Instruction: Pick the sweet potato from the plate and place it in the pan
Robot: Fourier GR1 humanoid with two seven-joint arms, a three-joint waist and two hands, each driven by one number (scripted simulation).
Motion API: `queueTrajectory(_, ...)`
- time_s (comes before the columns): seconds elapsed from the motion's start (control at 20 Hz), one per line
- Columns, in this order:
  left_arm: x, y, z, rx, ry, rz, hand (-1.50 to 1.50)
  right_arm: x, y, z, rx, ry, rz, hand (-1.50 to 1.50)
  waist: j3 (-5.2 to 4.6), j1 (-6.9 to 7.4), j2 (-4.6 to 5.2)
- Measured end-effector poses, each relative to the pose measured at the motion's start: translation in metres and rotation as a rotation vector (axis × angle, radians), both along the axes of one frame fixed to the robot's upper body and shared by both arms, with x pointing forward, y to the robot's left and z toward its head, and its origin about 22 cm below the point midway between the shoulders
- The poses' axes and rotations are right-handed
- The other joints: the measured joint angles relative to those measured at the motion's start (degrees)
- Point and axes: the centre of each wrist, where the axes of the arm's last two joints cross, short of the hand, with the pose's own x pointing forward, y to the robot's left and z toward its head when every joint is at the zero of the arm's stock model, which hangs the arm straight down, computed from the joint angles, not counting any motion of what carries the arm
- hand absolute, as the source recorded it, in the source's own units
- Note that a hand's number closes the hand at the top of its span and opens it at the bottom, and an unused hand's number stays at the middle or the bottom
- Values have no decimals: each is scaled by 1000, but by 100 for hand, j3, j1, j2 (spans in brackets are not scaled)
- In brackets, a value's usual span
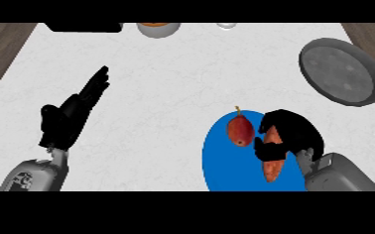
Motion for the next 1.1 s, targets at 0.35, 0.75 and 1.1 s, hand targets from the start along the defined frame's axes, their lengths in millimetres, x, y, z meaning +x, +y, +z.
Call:
queueTrajectory(0.35, 0, 0, -3, -3, 0, 9, 0, -4, 37, 31, -54, -431, -3, 150, 10, -46, -2)
queueTrajectory(0.75, -7, 3, -4, 10, -5, 6, 0, -14, 43, 68, -84, -791, -55, 150, 13, -54, 8)
queueTrajectory(1.1, -5, -1, -3, -1, -8, 16, 0, -2, 12, 65, -19, -898, -210, 150, 16, -42, 30)
